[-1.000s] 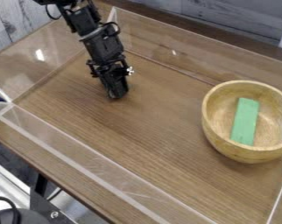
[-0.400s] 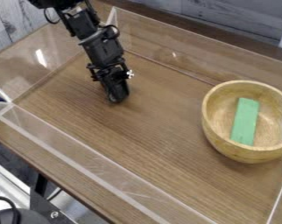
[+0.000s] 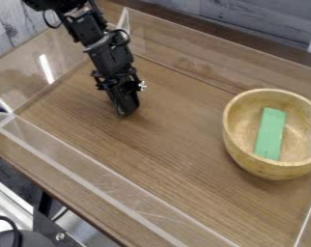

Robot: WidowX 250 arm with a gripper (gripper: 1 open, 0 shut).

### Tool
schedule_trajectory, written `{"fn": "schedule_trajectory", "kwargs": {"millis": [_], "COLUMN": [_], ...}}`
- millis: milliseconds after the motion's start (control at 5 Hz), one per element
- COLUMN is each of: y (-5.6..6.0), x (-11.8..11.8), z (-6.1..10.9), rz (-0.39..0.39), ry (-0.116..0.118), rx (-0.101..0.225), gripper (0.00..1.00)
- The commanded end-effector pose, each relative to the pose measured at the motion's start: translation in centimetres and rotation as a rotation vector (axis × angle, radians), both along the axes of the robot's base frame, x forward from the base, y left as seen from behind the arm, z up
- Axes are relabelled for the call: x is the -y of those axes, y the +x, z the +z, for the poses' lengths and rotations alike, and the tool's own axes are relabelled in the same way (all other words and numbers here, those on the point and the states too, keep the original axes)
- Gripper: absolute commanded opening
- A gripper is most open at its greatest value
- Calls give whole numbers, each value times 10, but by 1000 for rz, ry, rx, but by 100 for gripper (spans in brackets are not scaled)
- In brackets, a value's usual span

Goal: Remove the green block from inside the brown bowl and put it on the table

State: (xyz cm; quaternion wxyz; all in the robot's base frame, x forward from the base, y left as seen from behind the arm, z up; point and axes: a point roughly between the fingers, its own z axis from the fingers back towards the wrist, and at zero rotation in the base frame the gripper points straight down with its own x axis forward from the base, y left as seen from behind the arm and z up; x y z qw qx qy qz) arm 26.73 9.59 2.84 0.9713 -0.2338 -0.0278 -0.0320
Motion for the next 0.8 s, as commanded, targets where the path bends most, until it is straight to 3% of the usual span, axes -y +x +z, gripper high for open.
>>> {"fn": "schedule_trajectory", "kwargs": {"millis": [0, 200, 400, 600], "y": [11, 14, 9, -3], "x": [1, 8, 18, 33], "z": [30, 43, 56, 60], "rz": [-22, -48, -40, -37], "ry": [36, 35, 57, 67], "rx": [72, 84, 106, 111], "gripper": [0, 0, 0, 0]}}
